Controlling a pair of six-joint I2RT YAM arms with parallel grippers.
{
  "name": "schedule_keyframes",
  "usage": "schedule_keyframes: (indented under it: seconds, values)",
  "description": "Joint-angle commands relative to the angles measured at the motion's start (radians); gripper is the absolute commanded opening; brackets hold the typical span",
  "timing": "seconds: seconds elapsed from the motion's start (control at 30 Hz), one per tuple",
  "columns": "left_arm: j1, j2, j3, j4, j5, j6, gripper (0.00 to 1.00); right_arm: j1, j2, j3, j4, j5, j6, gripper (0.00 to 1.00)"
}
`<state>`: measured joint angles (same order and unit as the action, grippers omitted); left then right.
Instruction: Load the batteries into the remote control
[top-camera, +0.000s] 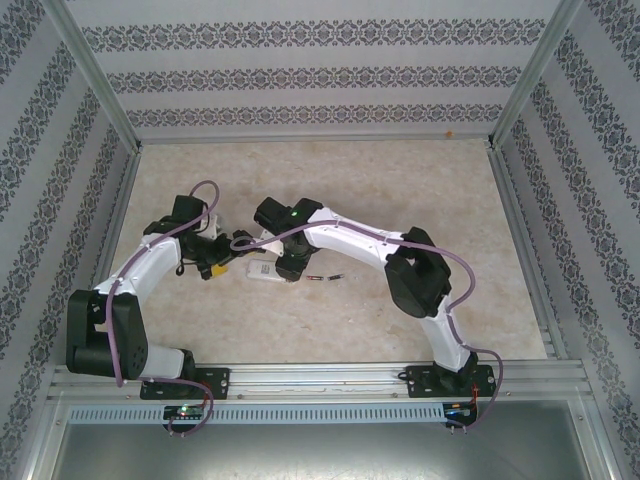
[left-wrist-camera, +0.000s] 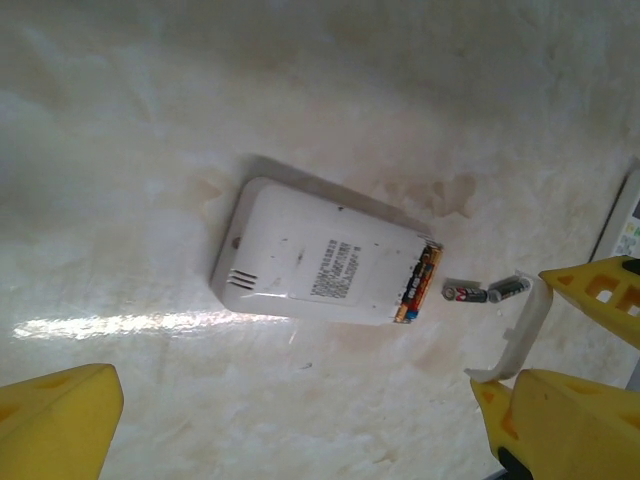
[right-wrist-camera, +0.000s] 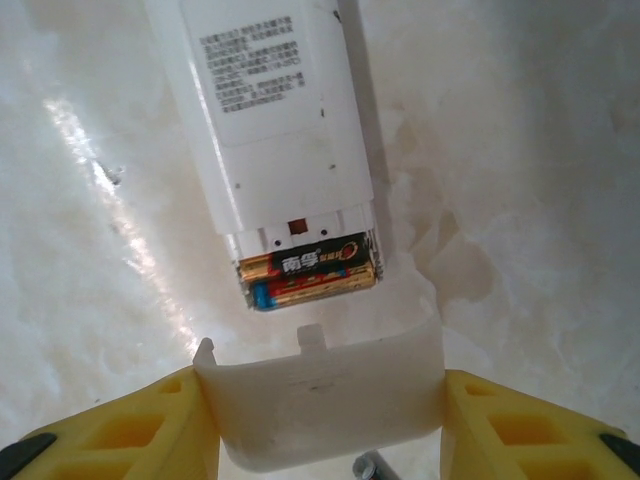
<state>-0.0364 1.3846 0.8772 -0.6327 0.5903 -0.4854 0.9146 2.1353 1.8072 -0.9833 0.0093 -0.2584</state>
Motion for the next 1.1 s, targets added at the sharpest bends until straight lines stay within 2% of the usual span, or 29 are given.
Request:
schedule_keyframes:
  seconds: [0.0, 0.57, 0.7, 0.83, 1.07]
  values:
    - [0.003, -0.028, -0.006, 0.053, 0.048, -0.033, 1.0, 0.017, 0.052, 0.043, 0.023, 0.03, 0.029, 0.49]
    - [0.03, -0.046, -0.009, 0.027, 0.029, -0.01, 1.0, 0.017, 0.094, -0.033, 0.119, -0.075, 0.04, 0.5]
    - [0.03, -0.052, -0.002, -0.021, -0.04, 0.019, 1.0, 0.016, 0.089, -0.068, 0.131, -0.076, 0.042, 0.5]
    - [0.03, -0.054, 0.018, -0.119, -0.17, 0.067, 1.0, 0.013, 0.084, -0.097, 0.147, -0.074, 0.045, 0.51]
    - [0.03, -0.089, 0.004, -0.118, -0.183, 0.056, 1.0, 0.008, 0.103, -0.085, 0.156, -0.075, 0.05, 0.52]
